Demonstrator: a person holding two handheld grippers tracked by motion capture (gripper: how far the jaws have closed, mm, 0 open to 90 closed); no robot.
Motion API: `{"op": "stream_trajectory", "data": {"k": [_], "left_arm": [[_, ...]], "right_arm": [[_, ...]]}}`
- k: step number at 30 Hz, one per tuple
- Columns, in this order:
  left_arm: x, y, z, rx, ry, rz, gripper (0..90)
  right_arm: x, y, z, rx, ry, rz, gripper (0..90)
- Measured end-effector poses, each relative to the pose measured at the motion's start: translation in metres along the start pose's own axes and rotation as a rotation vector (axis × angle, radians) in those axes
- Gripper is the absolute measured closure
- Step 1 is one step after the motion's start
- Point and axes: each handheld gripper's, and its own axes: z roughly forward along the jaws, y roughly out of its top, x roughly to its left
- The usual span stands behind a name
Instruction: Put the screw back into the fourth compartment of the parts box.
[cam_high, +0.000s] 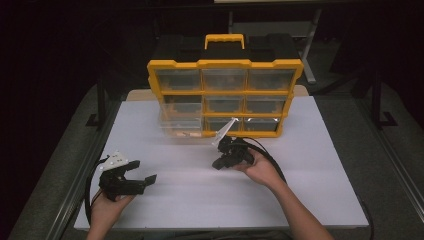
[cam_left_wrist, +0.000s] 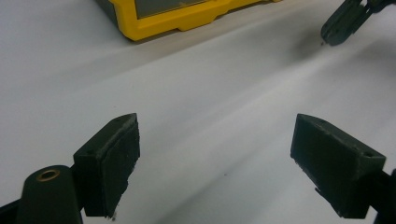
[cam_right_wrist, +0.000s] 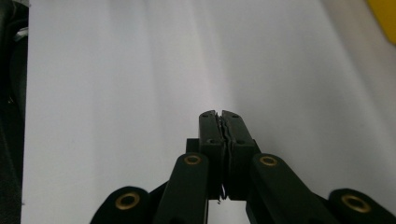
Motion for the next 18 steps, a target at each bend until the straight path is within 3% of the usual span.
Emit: {"op": "stream_trajectory", "data": {"k": [18], "left_arm": [[-0.001, 0.0, 0.0, 0.005, -0.002, 0.005, 15.6]], "right_arm": [[-0.014, 0.017, -0.054, -0.052, -0.032, 0.029, 87.1]]}}
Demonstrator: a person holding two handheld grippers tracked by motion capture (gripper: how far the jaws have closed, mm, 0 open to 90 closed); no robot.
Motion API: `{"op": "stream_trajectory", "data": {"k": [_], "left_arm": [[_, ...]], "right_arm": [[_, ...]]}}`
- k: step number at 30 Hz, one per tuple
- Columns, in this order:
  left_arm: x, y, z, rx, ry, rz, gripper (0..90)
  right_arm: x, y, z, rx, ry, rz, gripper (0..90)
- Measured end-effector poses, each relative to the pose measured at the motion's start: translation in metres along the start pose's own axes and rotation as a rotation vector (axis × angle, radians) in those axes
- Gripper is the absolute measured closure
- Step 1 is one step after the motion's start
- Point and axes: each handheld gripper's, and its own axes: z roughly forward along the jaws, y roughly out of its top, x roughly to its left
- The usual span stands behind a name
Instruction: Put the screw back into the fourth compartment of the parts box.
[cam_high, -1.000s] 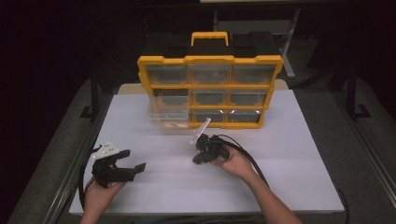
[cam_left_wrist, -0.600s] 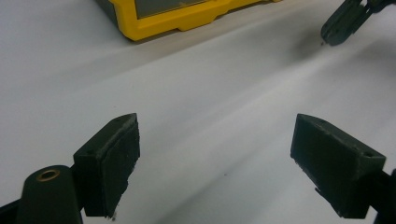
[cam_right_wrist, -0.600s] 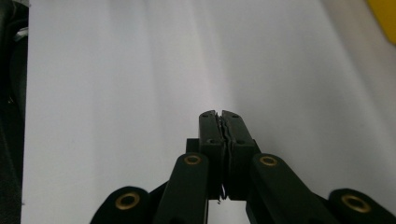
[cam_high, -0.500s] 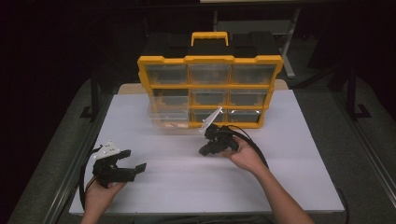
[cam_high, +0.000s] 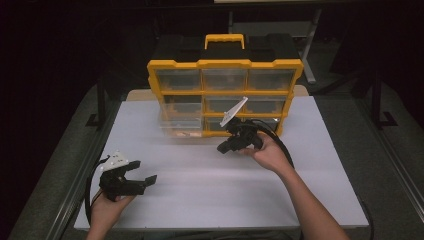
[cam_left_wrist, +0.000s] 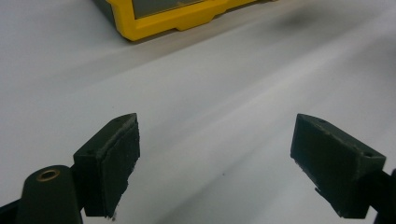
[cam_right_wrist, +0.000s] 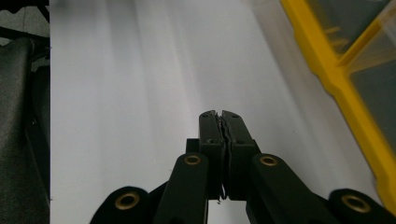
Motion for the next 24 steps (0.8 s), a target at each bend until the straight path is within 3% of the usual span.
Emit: {"op": "stream_trajectory", "data": {"k": [24], "left_arm": [[0.001, 0.0, -0.002, 0.011, -0.001, 0.011, 15.6]], "right_arm": [[-0.005, 0.055, -0.059, -0.033, -0.074, -0.039, 87.0]]}}
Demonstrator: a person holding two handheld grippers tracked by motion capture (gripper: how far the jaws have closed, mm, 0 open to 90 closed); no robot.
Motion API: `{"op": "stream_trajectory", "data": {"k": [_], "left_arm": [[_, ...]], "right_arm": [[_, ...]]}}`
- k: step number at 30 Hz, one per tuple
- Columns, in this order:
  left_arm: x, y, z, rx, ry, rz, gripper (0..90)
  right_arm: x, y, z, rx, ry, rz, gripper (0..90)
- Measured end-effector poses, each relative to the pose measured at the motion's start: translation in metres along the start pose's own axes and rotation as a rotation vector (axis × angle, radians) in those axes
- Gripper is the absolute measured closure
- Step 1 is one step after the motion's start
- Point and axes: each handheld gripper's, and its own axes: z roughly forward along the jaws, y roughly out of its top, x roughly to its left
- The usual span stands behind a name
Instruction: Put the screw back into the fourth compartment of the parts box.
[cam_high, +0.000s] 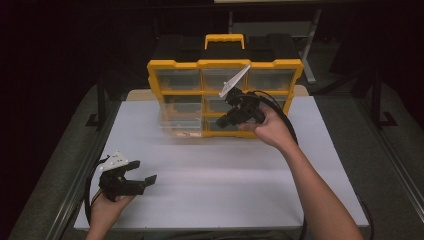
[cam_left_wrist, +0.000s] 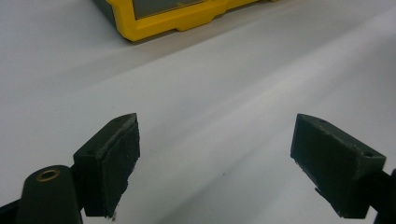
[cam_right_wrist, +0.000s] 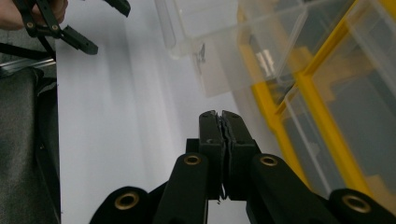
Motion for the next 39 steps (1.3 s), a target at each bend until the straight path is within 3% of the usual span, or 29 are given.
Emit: {"op": "stream_trajectory", "data": {"k": [14, 22, 24, 30, 33, 34, 39], "left_arm": [[0.0, 0.0, 0.001, -0.014, 0.001, -0.005, 15.6], [0.0, 0.0, 0.0, -0.016, -0.001, -0.008, 15.6], [0.001, 0.0, 0.0, -0.017, 0.0, 0.007, 15.6], [0.0, 0.0, -0.001, -0.02, -0.001, -0.01, 15.6], [0.001, 0.0, -0.001, -0.011, 0.0, 0.013, 15.6], [0.0, 0.0, -0.001, -0.01, -0.002, -0.002, 15.6], [0.0, 0.0, 0.0, -0.005, -0.003, 0.004, 15.6]], "right_arm": [[0.003, 0.043, -0.01, 0.003, -0.012, -0.058, 87.0], [0.005, 0.064, -0.004, 0.006, -0.011, -0.075, 87.0], [0.005, 0.069, -0.003, 0.004, -0.006, -0.077, 87.0], [0.006, 0.083, 0.004, 0.002, -0.001, -0.092, 87.0], [0.006, 0.089, 0.008, 0.006, 0.0, -0.092, 87.0], [0.006, 0.091, 0.01, 0.006, 0.0, -0.098, 86.9], [0.005, 0.096, 0.02, 0.002, 0.008, -0.101, 86.8]]}}
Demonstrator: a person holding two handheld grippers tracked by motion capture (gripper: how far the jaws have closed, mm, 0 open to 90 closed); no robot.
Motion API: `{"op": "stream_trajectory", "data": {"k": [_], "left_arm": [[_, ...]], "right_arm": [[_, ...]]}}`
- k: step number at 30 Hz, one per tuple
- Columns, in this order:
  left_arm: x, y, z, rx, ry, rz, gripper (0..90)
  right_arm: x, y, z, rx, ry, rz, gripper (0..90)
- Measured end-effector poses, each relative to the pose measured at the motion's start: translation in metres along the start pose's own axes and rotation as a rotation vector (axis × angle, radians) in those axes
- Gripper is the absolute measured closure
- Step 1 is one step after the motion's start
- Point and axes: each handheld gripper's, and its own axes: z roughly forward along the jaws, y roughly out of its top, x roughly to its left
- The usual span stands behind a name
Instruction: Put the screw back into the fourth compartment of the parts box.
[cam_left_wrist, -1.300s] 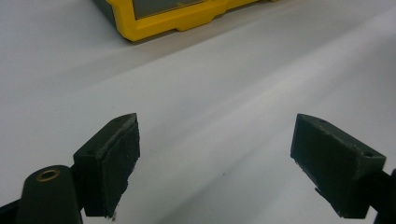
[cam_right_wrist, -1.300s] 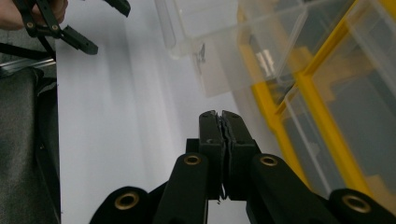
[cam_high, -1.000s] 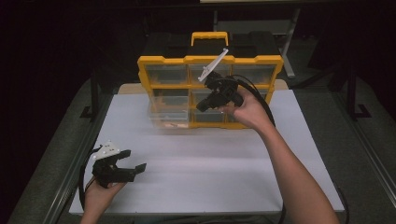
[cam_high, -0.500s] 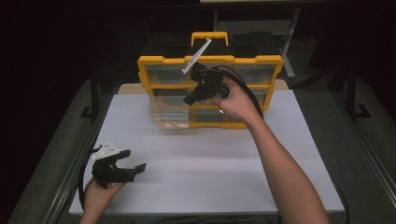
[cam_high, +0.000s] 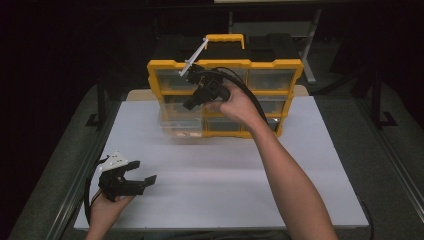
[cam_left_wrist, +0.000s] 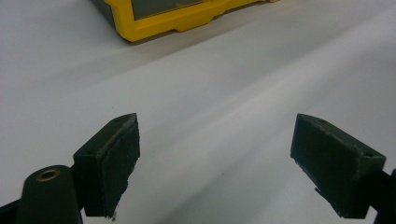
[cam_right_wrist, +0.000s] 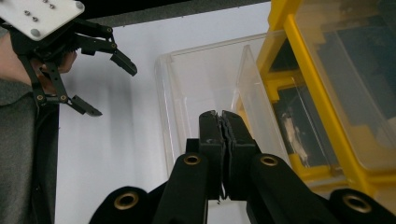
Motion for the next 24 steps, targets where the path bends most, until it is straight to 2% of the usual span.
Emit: {"op": "stream_trajectory", "data": {"k": [5, 8, 16, 24], "left_arm": [[0.0, 0.0, 0.0, 0.002, -0.003, 0.004, 15.6], [-0.001, 0.0, 0.001, -0.014, -0.004, -0.009, 15.6], [0.0, 0.0, 0.0, 0.0, -0.005, -0.001, 15.6], [0.0, 0.0, 0.0, 0.005, -0.007, -0.001, 15.6]], "right_arm": [[-0.001, 0.001, 0.015, 0.017, 0.012, 0.014, 86.8], [-0.001, 0.0, 0.024, 0.021, 0.023, 0.021, 86.7], [-0.006, -0.009, 0.047, 0.041, 0.044, 0.039, 86.6], [-0.007, -0.014, 0.057, 0.054, 0.052, 0.045, 86.1]]}}
